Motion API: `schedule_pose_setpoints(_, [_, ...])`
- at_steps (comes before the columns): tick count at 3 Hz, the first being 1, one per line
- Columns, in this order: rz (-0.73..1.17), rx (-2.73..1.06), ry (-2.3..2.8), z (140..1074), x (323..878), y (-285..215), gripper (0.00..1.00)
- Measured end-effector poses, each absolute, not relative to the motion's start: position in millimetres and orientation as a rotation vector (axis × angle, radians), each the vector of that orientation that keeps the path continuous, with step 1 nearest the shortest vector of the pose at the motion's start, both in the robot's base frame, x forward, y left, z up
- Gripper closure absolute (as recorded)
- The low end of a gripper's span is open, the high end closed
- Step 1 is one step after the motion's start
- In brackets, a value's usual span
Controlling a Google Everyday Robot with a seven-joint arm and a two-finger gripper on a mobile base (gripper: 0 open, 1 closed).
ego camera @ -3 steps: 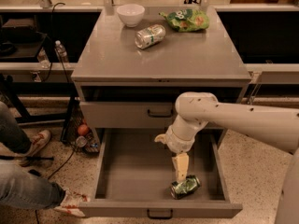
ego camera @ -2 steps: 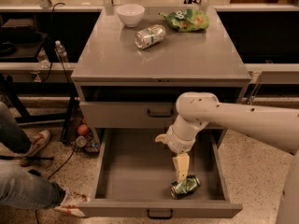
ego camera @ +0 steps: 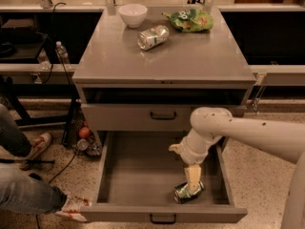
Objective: Pick green can from middle drawer and place on counter
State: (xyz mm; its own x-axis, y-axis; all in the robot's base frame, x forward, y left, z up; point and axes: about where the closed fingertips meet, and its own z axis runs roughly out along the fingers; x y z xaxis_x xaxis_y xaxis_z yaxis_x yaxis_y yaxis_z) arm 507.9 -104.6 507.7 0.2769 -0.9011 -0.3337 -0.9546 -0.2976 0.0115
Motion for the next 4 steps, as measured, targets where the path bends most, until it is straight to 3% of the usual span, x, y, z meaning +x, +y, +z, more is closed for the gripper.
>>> schedule_pose_setpoints(2, [0.224,-2.226,1.818,470.6,530.7,-143.2,0.00])
schedule_pose_setpoints(4, [0.221,-2.170,1.846,433.8,527.6,-173.9,0.00])
